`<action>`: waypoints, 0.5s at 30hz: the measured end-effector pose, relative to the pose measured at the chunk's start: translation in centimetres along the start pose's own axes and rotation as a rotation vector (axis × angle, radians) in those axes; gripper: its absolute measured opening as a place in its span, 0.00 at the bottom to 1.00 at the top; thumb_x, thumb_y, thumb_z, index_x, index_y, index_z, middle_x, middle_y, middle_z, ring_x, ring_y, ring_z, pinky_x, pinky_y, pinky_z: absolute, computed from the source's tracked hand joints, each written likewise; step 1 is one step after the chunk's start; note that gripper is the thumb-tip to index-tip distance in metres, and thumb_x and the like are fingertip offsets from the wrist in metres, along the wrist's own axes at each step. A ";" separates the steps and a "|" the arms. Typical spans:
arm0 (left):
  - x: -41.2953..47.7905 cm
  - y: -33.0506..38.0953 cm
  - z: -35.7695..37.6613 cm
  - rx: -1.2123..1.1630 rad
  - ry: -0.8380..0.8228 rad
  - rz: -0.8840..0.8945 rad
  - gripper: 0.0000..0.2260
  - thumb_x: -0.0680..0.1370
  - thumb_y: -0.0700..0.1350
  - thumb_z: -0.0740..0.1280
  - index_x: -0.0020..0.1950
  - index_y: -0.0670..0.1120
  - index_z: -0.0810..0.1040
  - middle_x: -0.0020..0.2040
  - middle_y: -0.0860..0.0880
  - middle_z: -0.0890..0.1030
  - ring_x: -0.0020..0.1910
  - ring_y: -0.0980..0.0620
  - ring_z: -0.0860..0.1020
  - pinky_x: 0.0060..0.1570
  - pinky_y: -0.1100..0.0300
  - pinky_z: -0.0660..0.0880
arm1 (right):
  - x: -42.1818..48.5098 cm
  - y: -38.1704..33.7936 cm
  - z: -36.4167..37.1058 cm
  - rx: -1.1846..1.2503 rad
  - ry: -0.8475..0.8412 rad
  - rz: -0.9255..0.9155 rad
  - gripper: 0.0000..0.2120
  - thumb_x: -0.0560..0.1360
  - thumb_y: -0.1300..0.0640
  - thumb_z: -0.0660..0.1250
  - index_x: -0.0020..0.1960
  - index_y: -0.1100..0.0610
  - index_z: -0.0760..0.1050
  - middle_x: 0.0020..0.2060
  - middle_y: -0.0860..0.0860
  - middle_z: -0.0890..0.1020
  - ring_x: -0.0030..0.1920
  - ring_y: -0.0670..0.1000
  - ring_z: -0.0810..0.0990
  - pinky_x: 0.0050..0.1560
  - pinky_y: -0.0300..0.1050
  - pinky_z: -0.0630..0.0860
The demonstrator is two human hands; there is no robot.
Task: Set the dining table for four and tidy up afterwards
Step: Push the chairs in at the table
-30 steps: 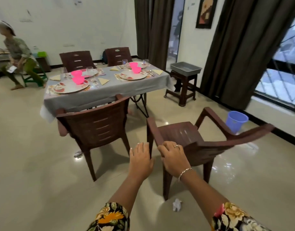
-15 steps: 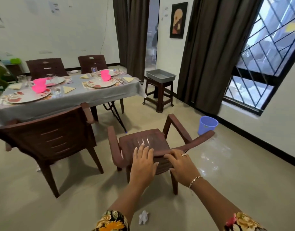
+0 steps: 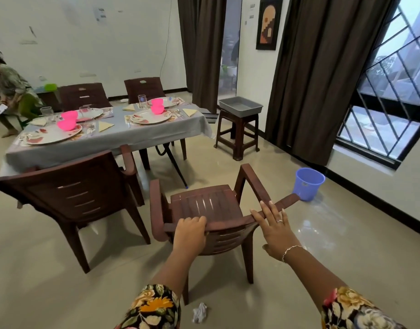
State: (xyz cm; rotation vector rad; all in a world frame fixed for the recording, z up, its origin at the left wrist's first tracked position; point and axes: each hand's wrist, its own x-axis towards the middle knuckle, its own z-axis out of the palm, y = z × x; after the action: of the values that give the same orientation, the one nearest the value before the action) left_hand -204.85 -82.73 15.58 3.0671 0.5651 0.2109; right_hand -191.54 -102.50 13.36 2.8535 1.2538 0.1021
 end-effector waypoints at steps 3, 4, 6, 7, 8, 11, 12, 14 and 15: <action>0.8 0.2 0.2 0.049 -0.007 -0.050 0.09 0.78 0.40 0.56 0.54 0.48 0.72 0.51 0.50 0.79 0.51 0.49 0.77 0.47 0.59 0.65 | 0.6 0.3 0.9 0.001 0.077 -0.001 0.51 0.67 0.52 0.72 0.70 0.45 0.33 0.76 0.57 0.44 0.74 0.60 0.36 0.69 0.59 0.38; 1.1 0.2 0.2 0.059 -0.006 -0.056 0.09 0.78 0.39 0.56 0.54 0.48 0.72 0.51 0.50 0.80 0.51 0.48 0.77 0.47 0.58 0.65 | 0.9 0.5 1.1 -0.001 0.058 0.001 0.50 0.68 0.53 0.71 0.69 0.45 0.32 0.75 0.57 0.42 0.74 0.60 0.35 0.69 0.59 0.36; 1.9 0.3 0.4 0.062 -0.004 -0.059 0.09 0.78 0.39 0.56 0.54 0.48 0.73 0.51 0.50 0.80 0.51 0.48 0.77 0.49 0.58 0.67 | 1.6 1.0 1.3 -0.025 0.050 0.009 0.51 0.67 0.53 0.72 0.69 0.46 0.33 0.75 0.58 0.44 0.74 0.62 0.38 0.70 0.60 0.38; 2.3 0.3 0.6 0.059 0.005 -0.056 0.09 0.78 0.39 0.56 0.54 0.48 0.73 0.51 0.50 0.80 0.51 0.48 0.77 0.49 0.57 0.67 | 2.2 1.2 1.2 -0.055 0.035 0.022 0.53 0.62 0.52 0.75 0.70 0.48 0.38 0.75 0.60 0.50 0.74 0.64 0.45 0.70 0.61 0.43; 2.8 0.3 0.7 0.055 0.012 -0.057 0.09 0.78 0.39 0.57 0.54 0.48 0.73 0.52 0.50 0.80 0.52 0.48 0.77 0.49 0.57 0.67 | 2.8 1.2 1.2 -0.066 -0.004 0.034 0.56 0.55 0.51 0.79 0.71 0.50 0.44 0.73 0.62 0.59 0.73 0.65 0.53 0.68 0.63 0.49; 4.4 0.1 1.0 0.058 0.033 -0.066 0.10 0.78 0.39 0.57 0.55 0.48 0.73 0.52 0.50 0.80 0.52 0.49 0.77 0.50 0.58 0.67 | 5.1 1.8 1.6 -0.116 -0.006 0.014 0.60 0.38 0.50 0.81 0.67 0.53 0.60 0.64 0.62 0.73 0.65 0.67 0.70 0.62 0.63 0.61; 5.0 -0.1 1.1 0.062 0.032 -0.067 0.10 0.78 0.39 0.57 0.56 0.48 0.73 0.52 0.50 0.80 0.52 0.49 0.77 0.50 0.58 0.67 | 5.9 1.9 1.4 -0.127 -0.009 0.015 0.60 0.36 0.50 0.81 0.66 0.54 0.63 0.62 0.62 0.75 0.63 0.67 0.72 0.61 0.63 0.62; 6.4 -0.6 1.3 0.073 0.026 -0.083 0.10 0.78 0.38 0.57 0.55 0.48 0.73 0.52 0.50 0.80 0.52 0.48 0.77 0.49 0.57 0.67 | 7.6 1.9 0.8 -0.121 -0.026 -0.004 0.60 0.39 0.49 0.81 0.67 0.54 0.60 0.65 0.63 0.72 0.66 0.67 0.68 0.63 0.63 0.59; 7.1 -0.8 1.4 0.067 0.031 -0.092 0.10 0.78 0.38 0.57 0.55 0.48 0.73 0.52 0.50 0.80 0.51 0.48 0.77 0.49 0.57 0.67 | 8.3 2.0 0.5 -0.106 -0.050 -0.010 0.58 0.47 0.49 0.80 0.69 0.53 0.53 0.69 0.63 0.65 0.70 0.67 0.61 0.66 0.63 0.52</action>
State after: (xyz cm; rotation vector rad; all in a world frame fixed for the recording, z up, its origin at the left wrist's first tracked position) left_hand -198.36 -79.43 15.08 3.0978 0.7278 0.2428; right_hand -184.44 -97.69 13.35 2.7423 1.2154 0.0930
